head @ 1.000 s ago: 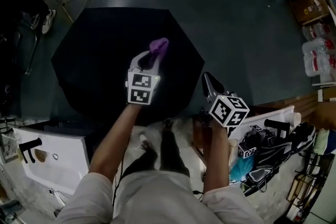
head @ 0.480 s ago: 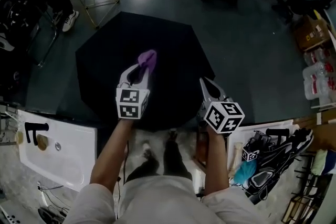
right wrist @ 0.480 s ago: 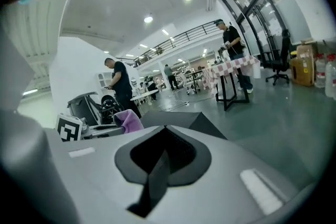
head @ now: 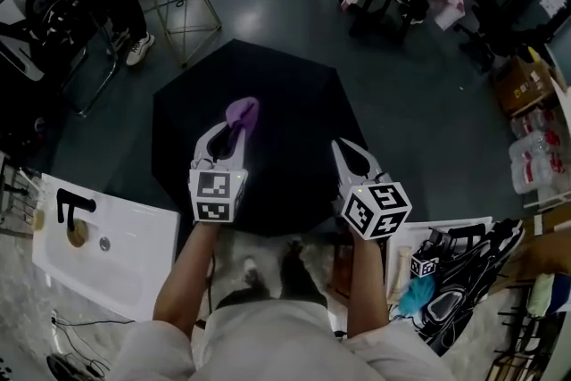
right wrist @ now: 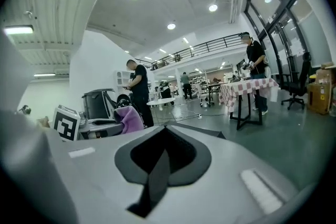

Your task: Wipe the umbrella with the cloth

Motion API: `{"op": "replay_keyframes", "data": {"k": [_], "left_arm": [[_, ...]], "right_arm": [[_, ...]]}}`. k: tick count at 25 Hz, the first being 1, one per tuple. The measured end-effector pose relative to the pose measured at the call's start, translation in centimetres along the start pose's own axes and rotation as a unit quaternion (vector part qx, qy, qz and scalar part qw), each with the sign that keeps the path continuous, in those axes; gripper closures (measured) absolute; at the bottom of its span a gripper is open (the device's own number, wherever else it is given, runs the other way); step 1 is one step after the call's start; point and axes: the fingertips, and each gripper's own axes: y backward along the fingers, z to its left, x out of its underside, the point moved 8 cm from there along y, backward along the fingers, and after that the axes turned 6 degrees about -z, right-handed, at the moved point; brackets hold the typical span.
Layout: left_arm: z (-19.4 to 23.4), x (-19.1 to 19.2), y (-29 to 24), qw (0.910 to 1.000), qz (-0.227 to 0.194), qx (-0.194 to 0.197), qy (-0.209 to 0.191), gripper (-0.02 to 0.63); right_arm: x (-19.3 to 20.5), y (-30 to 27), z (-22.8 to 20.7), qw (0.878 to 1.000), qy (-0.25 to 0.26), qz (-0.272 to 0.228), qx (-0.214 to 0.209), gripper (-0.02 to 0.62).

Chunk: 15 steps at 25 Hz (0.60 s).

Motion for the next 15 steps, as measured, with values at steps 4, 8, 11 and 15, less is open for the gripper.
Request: {"op": "replay_keyframes", "data": {"k": [4, 8, 11, 15], "left_arm": [[0.0, -2.4, 2.4, 0.9998, -0.019, 0.009, 0.004, 0.535], [-0.5, -4.1, 4.3, 0.9991, -0.032, 0.029, 0.003, 0.534], [-0.9, -5.1, 5.6, 0.9983, -0.038, 0.043, 0.011, 0.534], [-1.6, -6.0, 7.3, 0.9970, -0.043, 0.064, 0.003, 0.534]], "right_arm": [[-1.7, 1.4, 3.0, 1.000, 0.024, -0.010, -0.012, 0.590], [-3.1, 2.7, 5.2, 0.999, 0.034, -0.019, -0.014, 0.590], [-4.2, 3.7, 6.4, 0.998, 0.052, -0.024, -0.016, 0.589], [-5.0, 5.0, 7.9, 0.998, 0.052, -0.037, -0.030, 0.591]]}}
